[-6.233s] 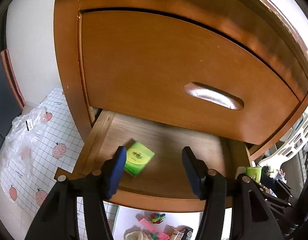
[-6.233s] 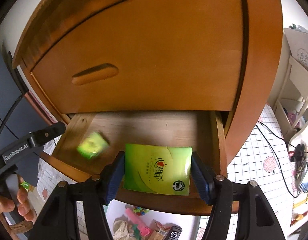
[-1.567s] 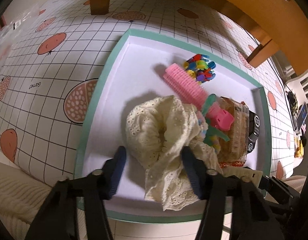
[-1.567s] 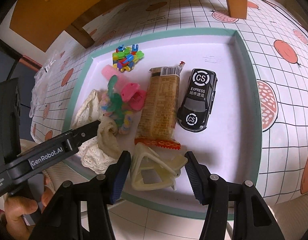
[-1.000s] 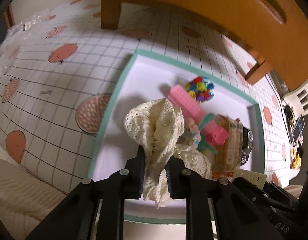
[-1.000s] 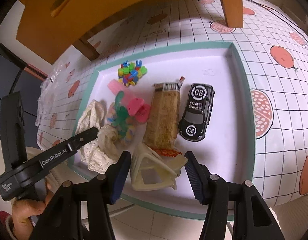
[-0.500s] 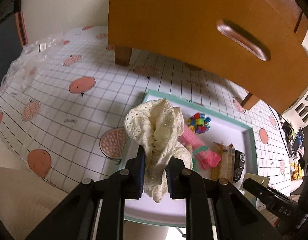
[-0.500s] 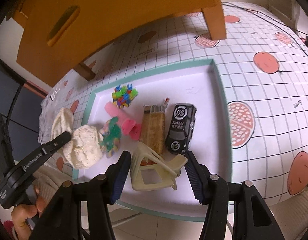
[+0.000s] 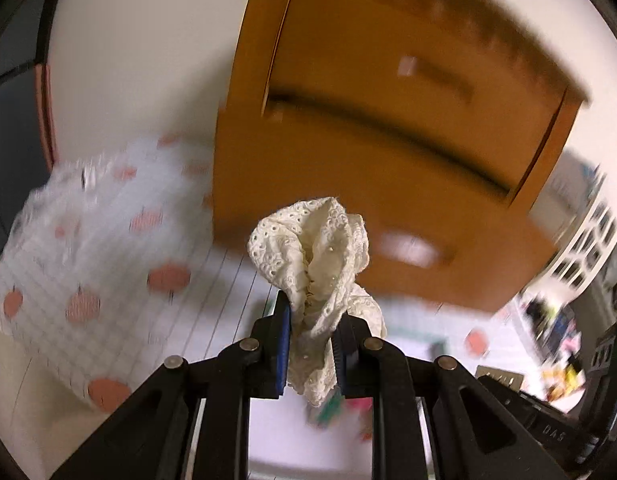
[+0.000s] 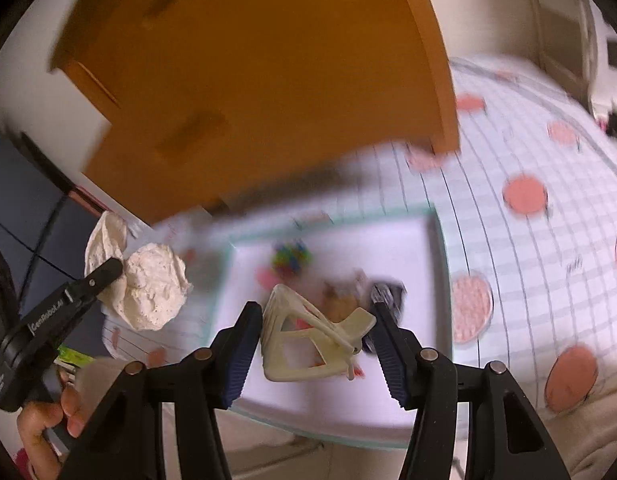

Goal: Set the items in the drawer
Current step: 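Carry the lace cloth with the left tool while the right tool carries the stand to the drawer, then open the left tool over the drawer while the right tool releases the stand inside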

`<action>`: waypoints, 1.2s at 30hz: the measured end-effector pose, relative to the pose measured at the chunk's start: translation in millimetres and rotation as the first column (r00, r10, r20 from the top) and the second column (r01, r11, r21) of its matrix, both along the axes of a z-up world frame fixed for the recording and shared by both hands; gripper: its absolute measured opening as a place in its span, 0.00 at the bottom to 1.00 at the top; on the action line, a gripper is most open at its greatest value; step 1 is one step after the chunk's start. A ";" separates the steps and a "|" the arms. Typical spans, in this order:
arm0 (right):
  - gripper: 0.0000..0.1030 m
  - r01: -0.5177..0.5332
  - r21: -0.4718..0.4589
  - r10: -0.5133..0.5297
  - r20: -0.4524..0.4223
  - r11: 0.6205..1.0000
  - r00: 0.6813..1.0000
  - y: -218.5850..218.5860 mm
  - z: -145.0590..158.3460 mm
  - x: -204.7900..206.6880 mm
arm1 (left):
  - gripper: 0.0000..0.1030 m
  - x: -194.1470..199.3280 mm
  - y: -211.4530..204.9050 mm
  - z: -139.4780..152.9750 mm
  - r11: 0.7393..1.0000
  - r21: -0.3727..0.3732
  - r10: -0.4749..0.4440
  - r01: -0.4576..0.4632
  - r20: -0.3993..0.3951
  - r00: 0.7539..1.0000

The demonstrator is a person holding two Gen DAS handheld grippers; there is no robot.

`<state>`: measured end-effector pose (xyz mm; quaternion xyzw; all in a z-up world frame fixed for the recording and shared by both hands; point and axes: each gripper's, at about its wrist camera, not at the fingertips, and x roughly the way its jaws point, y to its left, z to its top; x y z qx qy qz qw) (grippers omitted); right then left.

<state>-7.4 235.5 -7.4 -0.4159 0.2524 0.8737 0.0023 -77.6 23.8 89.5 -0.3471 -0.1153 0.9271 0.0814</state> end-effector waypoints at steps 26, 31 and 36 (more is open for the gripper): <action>0.57 0.021 0.194 0.023 -0.223 0.981 0.975 18.6 173.3 -120.7 | 0.20 -101.4 36.0 108.0 0.998 -0.002 -0.067 0.067 -0.134 0.989; 0.57 0.021 0.179 0.008 -0.164 0.984 0.986 23.5 162.1 -137.2 | 0.33 -114.5 38.6 93.2 0.998 -0.008 -0.060 0.060 -0.066 0.996; 0.58 0.031 0.189 -0.006 -0.129 0.982 0.992 25.8 152.7 -145.2 | 0.49 -117.4 35.0 88.6 0.998 -0.010 -0.057 0.057 -0.047 0.997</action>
